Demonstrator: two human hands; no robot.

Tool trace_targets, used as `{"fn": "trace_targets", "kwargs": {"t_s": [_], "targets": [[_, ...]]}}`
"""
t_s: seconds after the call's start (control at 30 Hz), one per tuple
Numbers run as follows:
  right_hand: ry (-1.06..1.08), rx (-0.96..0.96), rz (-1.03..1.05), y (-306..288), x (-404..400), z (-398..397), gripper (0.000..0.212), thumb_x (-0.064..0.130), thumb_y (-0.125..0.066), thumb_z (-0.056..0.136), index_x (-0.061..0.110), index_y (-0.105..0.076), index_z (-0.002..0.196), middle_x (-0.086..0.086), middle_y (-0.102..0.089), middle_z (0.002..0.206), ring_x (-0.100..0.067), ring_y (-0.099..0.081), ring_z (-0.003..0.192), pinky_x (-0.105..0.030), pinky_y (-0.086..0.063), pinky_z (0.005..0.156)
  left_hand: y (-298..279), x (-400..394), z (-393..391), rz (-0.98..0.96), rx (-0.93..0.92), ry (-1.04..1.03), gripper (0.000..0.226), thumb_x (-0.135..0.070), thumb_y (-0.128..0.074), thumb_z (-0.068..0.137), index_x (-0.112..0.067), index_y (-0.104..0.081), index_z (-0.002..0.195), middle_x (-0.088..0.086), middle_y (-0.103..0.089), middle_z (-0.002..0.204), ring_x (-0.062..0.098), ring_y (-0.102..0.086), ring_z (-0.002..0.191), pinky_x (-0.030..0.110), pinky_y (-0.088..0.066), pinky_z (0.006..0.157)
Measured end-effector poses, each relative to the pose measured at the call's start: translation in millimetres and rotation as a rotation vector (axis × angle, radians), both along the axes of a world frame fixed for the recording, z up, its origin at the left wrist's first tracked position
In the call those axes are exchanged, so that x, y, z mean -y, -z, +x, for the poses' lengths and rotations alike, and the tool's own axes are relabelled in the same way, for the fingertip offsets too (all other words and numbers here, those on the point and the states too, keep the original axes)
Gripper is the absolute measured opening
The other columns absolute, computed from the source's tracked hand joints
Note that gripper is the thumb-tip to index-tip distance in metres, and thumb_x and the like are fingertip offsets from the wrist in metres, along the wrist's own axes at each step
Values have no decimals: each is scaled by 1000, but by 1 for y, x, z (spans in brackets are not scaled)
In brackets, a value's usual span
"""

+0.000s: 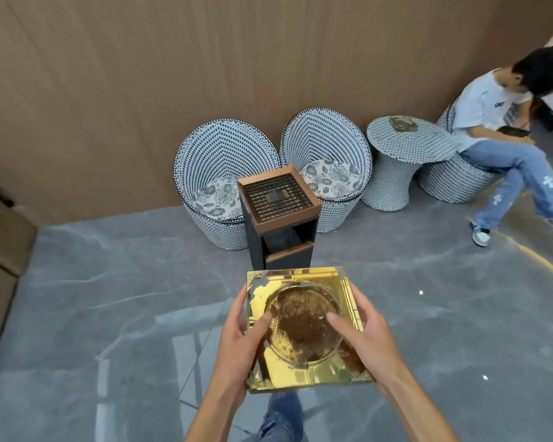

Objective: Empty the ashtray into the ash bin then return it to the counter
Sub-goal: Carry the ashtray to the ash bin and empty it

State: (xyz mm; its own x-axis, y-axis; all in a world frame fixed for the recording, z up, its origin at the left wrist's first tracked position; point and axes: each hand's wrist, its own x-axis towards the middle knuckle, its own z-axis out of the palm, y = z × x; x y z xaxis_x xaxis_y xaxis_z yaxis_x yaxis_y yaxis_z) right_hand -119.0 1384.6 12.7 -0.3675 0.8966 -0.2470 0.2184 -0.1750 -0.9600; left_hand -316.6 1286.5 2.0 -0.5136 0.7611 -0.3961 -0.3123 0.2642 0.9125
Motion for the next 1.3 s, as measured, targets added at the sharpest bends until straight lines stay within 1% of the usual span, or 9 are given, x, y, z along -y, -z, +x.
{"fn": "trace_targets", "kwargs": {"t_s": [0.1, 0.33, 0.53, 0.63, 0.77, 0.87, 1.07, 1.2, 1.3], "targets": [[-43, 24, -20, 18, -55, -9, 66, 17, -76, 89, 56, -45, 132, 37, -69, 112, 12, -65, 103, -11, -55, 75, 22, -49, -5, 5, -14, 0, 67, -6, -67, 96, -43, -42, 146, -46, -72, 86, -24, -68, 77, 4, -53, 54], [-75, 112, -19, 41, -188, -30, 68, 10, -70, 93, 50, -41, 140, 43, -66, 113, 18, -59, 108, -8, -53, 86, 63, -174, -16, -33, 12, -49, 80, 2, -70, 93, -46, -38, 148, -60, -61, 88, -35, -58, 81, -1, -50, 57], [-107, 170, -80, 47, -279, -39, 70, 6, -66, 94, 42, -41, 149, 21, -63, 135, 0, -59, 123, -41, -48, 109, 73, -250, -18, -78, 12, -94, 82, 7, -66, 93, -47, -37, 148, -45, -61, 115, -30, -61, 91, 3, -53, 64], [-144, 172, -95, 55, -314, -45, 71, 6, -67, 94, 58, -43, 135, 29, -61, 134, 9, -57, 121, -31, -50, 104, 73, -281, -20, -114, 24, -102, 81, 12, -61, 95, -39, -32, 151, -54, -66, 91, -32, -62, 80, 2, -52, 58], [-226, 212, -155, 74, -353, -48, 75, 9, -68, 94, 38, -35, 154, 12, -50, 153, -14, -45, 141, -50, -40, 116, 81, -308, -18, -147, 51, -139, 82, 12, -60, 96, -37, -30, 154, -56, -64, 86, -29, -64, 76, 5, -54, 55], [-292, 216, -203, 91, -382, -53, 78, 7, -67, 94, 39, -32, 155, 7, -49, 155, -21, -46, 142, -56, -40, 113, 92, -328, -16, -176, 54, -184, 78, 12, -60, 95, -44, -34, 143, -57, -63, 86, -31, -63, 78, 4, -54, 57], [-417, 258, -297, 134, -432, -65, 79, 3, -64, 94, 55, -32, 146, 8, -52, 151, -22, -51, 137, -57, -45, 109, 129, -363, -6, -272, 80, -306, 78, 13, -60, 94, -53, -43, 134, -50, -68, 97, -27, -65, 86, 3, -53, 60], [-470, 324, -300, 167, -449, -75, 79, 5, -64, 95, 44, -28, 154, 13, -42, 158, -11, -39, 144, -46, -35, 119, 161, -378, -7, -328, 122, -349, 80, 15, -58, 94, -44, -37, 143, -59, -61, 96, -36, -57, 88, 0, -51, 62], [-477, 370, -329, 192, -458, -81, 79, 8, -64, 95, 42, -27, 156, 9, -40, 160, -15, -38, 145, -51, -35, 118, 185, -384, -14, -369, 119, -371, 83, 12, -61, 93, -50, -36, 143, -50, -49, 118, -36, -54, 96, 2, -54, 73]]}}
